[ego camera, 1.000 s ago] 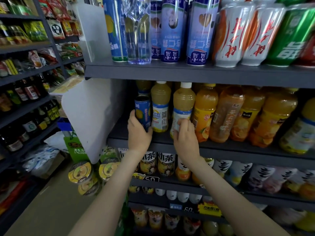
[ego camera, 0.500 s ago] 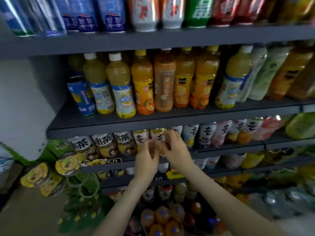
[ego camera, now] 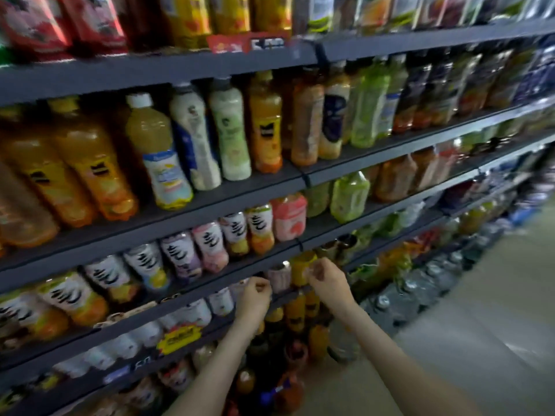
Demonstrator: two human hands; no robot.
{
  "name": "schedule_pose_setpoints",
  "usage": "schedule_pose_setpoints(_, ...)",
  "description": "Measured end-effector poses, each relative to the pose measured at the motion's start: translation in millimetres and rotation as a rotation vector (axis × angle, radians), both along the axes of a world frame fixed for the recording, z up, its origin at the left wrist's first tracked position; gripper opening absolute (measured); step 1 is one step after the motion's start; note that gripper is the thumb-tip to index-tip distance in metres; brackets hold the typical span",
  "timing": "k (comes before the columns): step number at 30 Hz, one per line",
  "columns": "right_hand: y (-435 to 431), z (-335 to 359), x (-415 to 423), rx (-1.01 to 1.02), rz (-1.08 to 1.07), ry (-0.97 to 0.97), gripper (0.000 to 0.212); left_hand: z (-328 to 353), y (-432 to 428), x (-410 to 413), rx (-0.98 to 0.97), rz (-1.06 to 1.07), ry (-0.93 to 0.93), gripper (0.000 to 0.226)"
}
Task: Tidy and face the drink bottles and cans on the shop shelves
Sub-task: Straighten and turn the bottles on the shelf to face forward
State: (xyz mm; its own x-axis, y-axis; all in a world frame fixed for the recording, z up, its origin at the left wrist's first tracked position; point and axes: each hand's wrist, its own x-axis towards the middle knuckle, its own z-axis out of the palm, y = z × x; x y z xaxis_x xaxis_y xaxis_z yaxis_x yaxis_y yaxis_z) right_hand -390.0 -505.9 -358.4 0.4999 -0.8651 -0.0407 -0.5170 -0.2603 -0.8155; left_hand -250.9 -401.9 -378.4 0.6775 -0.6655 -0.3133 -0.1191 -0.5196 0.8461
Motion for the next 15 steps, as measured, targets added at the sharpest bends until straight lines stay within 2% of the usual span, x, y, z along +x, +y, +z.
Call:
schedule_pose_setpoints(6,-107,-3,-96,0.053,-0.136,-0.014,0.008,6,-112,-80,0.013,-0.116,-0.008,0.006)
schedule_pose_setpoints(15,-254,-7,-166,0.021,-0.203,0.039,0.014,-8,-282,-142,0.064,-0.198,-0.002,0.012)
